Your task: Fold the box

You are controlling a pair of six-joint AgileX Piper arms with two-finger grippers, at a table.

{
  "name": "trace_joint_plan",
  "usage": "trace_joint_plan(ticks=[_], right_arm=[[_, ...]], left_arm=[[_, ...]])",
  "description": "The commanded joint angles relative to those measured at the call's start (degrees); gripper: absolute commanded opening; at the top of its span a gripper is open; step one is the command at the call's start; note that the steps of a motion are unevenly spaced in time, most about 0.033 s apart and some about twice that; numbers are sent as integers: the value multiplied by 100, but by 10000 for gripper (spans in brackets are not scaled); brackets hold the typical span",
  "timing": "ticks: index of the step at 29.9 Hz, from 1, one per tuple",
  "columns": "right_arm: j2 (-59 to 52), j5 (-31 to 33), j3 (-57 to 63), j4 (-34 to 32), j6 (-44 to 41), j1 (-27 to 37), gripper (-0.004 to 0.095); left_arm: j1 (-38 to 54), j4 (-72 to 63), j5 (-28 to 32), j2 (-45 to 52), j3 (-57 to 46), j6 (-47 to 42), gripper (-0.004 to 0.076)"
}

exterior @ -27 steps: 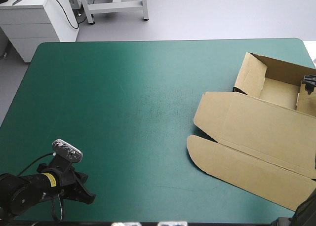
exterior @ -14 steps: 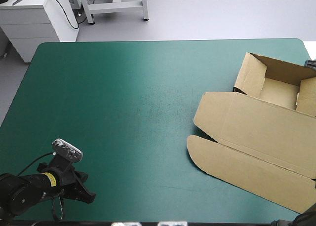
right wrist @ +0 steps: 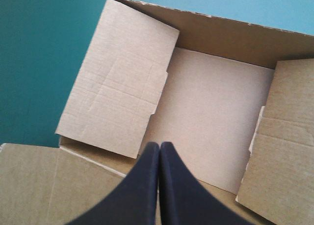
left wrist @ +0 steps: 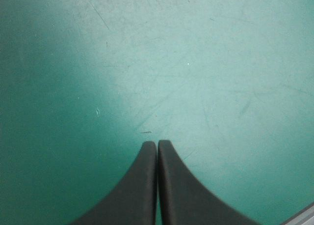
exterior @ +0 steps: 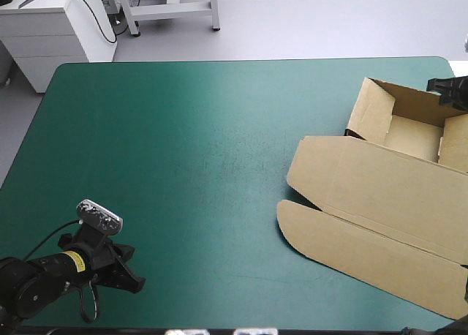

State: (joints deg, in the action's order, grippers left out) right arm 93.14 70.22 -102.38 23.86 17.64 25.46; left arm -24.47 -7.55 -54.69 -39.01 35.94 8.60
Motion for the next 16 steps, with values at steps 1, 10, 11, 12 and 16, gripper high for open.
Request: trace_joint_plan(ticks=[1, 10, 11, 12, 16], right_arm=[[-533, -141, -163, 248, 105, -234, -17], [-1322, 135, 91, -269, 173, -1492, -16], [-1429, 135, 194, -344, 138, -1617, -16], [-1542, 135, 293, -385, 124, -1703, -16], [-2002, 107, 937, -539, 80, -1949, -16]], left_arm=[[5, -114, 327, 2, 161, 7, -8], [5, -114, 451, 2, 161, 7, -8], [5, -114, 451, 2, 161, 7, -8], [5, -114, 451, 2, 161, 7, -8], [5, -93, 343, 2, 161, 17, -8]])
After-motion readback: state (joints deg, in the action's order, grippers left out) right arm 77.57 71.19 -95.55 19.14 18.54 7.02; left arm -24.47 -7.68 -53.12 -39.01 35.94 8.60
